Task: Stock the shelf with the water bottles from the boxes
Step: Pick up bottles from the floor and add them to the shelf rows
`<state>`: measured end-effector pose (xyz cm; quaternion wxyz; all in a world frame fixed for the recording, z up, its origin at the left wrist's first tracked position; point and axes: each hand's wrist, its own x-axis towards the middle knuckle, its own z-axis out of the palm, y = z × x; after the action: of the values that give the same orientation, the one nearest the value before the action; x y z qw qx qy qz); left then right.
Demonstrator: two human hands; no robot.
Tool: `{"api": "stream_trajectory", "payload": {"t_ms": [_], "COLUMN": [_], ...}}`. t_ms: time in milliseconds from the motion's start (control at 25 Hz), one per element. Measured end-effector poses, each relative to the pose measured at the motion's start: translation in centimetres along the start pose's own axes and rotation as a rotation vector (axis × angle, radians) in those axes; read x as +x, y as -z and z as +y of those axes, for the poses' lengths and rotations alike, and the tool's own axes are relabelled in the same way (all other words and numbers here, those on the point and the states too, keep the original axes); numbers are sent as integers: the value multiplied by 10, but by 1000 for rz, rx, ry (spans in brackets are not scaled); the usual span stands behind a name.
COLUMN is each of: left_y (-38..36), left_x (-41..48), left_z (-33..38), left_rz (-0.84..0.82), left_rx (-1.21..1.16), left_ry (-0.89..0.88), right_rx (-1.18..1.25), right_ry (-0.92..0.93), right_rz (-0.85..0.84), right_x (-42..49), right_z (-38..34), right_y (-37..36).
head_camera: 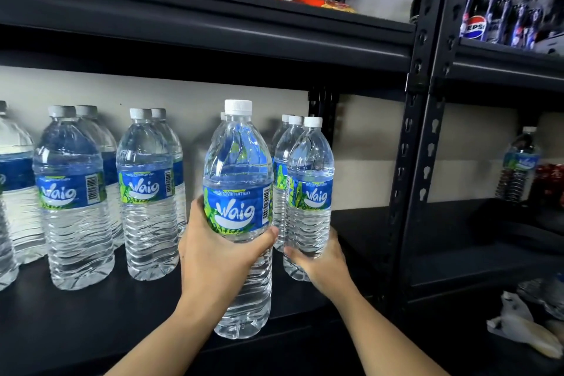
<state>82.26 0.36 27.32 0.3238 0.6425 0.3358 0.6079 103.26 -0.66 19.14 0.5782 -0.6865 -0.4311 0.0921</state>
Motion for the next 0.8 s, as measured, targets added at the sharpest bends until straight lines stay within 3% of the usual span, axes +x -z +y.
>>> {"api": "stream_trajectory", "payload": {"t_ms": [240, 800], "left_y": [-25, -49], "left_x": [30, 48], "left_z": [2, -56], "left_rz": [44, 54], "left_rx": [11, 104], "left_ry": [-70, -11], "right_rx": [-180, -262], "right_ry": [-47, -121], "right_rz": [-179, -167], "right_x": [3, 5], "right_z": [13, 18], "right_y": [14, 10]}}
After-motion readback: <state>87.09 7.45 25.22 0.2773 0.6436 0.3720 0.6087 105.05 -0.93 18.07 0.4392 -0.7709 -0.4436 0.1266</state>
